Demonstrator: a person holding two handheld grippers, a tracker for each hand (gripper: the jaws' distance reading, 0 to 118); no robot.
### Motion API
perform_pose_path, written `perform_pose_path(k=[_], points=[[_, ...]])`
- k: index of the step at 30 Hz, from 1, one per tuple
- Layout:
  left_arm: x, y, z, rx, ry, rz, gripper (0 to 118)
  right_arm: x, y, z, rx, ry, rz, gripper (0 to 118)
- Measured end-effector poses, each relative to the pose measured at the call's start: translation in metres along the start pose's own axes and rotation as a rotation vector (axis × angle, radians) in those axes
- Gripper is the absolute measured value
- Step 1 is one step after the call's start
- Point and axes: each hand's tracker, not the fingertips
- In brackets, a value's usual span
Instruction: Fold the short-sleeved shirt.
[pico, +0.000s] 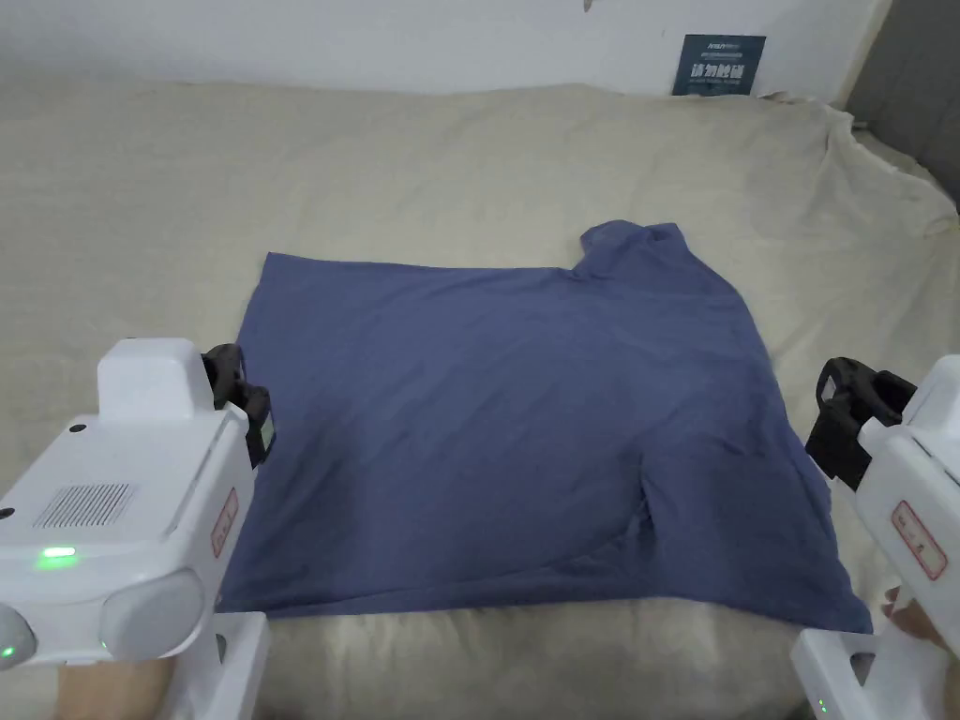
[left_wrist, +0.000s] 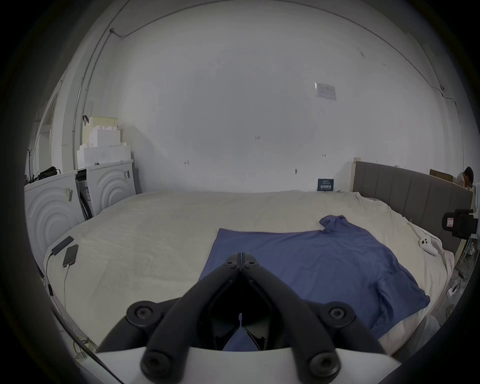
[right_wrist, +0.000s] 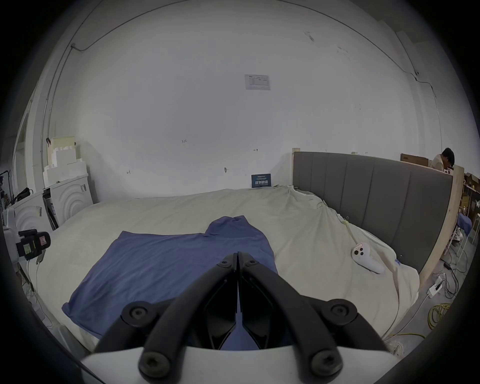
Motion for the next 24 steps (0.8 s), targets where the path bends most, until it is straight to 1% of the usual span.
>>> perform_pose_path(k=[1, 2, 3, 4, 5, 6, 7, 9, 12, 16, 18, 19, 22, 24], points=[[-0.006, 0.001, -0.003, -0.055, 0.005, 0.02, 5, 0.0, 0.001, 0.0, -0.002, 0.0, 0.0, 0], [-0.013, 0.003, -0.006, -0.1, 0.003, 0.033, 19, 0.0, 0.002, 0.0, -0.003, 0.002, -0.001, 0], [-0.021, 0.005, -0.01, -0.158, 0.002, 0.055, 39, 0.0, 0.002, 0.0, -0.004, 0.004, -0.002, 0], [-0.03, 0.006, -0.014, -0.21, 0.005, 0.069, 67, 0.0, 0.002, -0.001, -0.005, 0.004, -0.003, 0], [-0.038, 0.005, -0.018, -0.238, 0.007, 0.088, 100, 0.0, 0.003, -0.001, -0.007, 0.006, -0.002, 0], [-0.049, 0.002, -0.022, -0.28, -0.013, 0.11, 116, 0.0, 0.003, -0.002, -0.011, 0.006, -0.002, 0], [-0.058, 0.0, -0.024, -0.314, -0.034, 0.133, 118, 0.0, 0.003, -0.003, -0.018, 0.007, -0.001, 0], [-0.075, -0.008, -0.03, -0.389, -0.016, 0.174, 118, 0.001, 0.003, -0.004, -0.032, 0.01, -0.002, 0], [-0.092, -0.027, -0.04, -0.524, 0.08, 0.158, 118, 0.0, -0.001, -0.008, -0.049, 0.009, 0.008, 0], [-0.102, -0.059, -0.051, -0.674, 0.122, 0.153, 117, 0.0, -0.005, -0.012, -0.074, 0.007, 0.009, 0], [-0.101, -0.072, -0.054, -0.726, 0.115, 0.134, 98, 0.0, -0.008, -0.015, -0.092, 0.007, 0.015, 0], [-0.098, -0.077, -0.054, -0.731, 0.112, 0.13, 85, -0.001, -0.009, -0.016, -0.097, 0.003, 0.016, 0], [-0.093, -0.091, -0.061, -0.77, 0.108, 0.138, 73, -0.001, -0.011, -0.018, -0.111, 0.001, 0.012, 0], [-0.089, -0.098, -0.064, -0.783, 0.119, 0.139, 29, -0.001, -0.013, -0.019, -0.119, -0.009, 0.017, 0]])
